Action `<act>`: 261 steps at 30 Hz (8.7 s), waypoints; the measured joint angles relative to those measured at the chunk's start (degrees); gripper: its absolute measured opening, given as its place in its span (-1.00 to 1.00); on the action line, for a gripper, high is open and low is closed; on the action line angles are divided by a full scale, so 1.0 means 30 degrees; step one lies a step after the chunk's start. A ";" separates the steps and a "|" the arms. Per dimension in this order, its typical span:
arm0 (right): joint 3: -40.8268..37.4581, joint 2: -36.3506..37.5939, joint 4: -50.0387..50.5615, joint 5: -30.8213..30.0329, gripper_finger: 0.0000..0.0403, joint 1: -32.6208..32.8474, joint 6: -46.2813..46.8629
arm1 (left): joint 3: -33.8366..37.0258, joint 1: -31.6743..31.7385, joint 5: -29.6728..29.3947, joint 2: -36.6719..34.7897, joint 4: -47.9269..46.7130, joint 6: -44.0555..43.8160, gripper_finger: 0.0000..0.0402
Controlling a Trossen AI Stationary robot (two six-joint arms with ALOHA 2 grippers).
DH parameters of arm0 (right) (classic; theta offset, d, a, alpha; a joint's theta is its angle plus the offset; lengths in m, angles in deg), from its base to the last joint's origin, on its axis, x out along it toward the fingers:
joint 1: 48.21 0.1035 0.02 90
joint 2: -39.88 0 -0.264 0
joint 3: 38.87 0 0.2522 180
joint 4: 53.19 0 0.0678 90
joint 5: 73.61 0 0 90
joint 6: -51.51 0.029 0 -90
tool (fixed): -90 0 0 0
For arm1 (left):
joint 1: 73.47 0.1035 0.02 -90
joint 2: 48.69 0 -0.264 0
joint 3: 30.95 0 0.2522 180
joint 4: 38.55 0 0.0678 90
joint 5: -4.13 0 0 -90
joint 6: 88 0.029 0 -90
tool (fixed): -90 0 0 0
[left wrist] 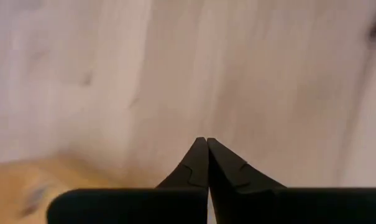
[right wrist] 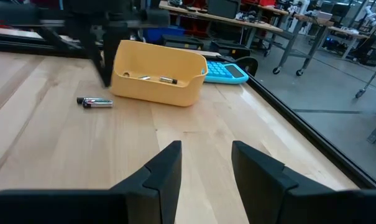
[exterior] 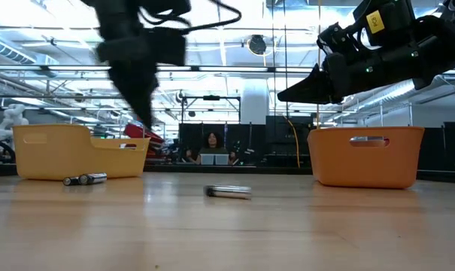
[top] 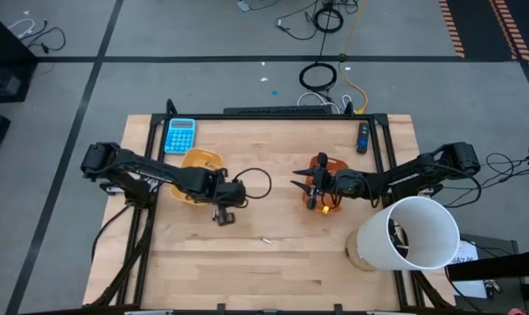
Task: Sort batteries
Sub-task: Put the silver battery into the yellow bin
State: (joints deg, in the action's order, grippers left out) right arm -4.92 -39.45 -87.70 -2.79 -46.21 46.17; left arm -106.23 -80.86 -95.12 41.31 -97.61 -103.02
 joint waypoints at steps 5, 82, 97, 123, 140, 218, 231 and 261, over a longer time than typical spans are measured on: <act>0.0000 -0.0103 0.1539 0.6110 -0.34 -0.0014 0.2832 | -0.0087 -0.1219 0.2704 0.0628 0.6343 -0.2475 -0.80; 0.6452 -0.0313 0.9959 0.4303 -0.57 0.2849 -0.1766 | -0.2062 -0.8612 -0.5981 0.2035 0.1486 -0.3579 -0.87; 0.2302 -0.0350 0.2530 0.4395 -0.57 0.2420 -0.0102 | -0.0292 -0.5950 -0.9038 -0.4466 -0.5525 -0.8344 -0.87; 0.2302 -0.0342 0.2586 0.2452 -0.57 -0.0252 0.0085 | 0.9690 0.4130 -0.3517 -1.2268 0.0477 -0.9125 -0.87; 0.2310 -0.0342 0.3696 -0.2561 -0.57 -0.2331 0.0000 | 0.9690 0.6095 -0.1401 -0.8922 0.2536 -0.7338 -0.68; 0.4490 -0.0648 0.2871 1.1781 -0.57 -0.9174 -0.3267 | 0.3063 0.3609 0.1829 -0.3221 0.3635 0.4367 -0.24; 0.4350 -0.0648 0.3793 1.1956 -0.57 -0.8767 -0.4019 | 0.2006 0.0632 0.2445 -0.0290 0.0558 0.7776 -0.24; 0.4342 -0.0648 0.3876 1.1945 -0.57 -0.8648 -0.4277 | 0.2441 -0.2893 0.1950 0.1995 -0.1728 1.0768 -0.24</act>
State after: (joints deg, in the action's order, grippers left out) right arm 8.11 -41.39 -76.07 33.04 -72.15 33.34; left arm -98.91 -89.54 -89.27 47.29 -102.79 -70.72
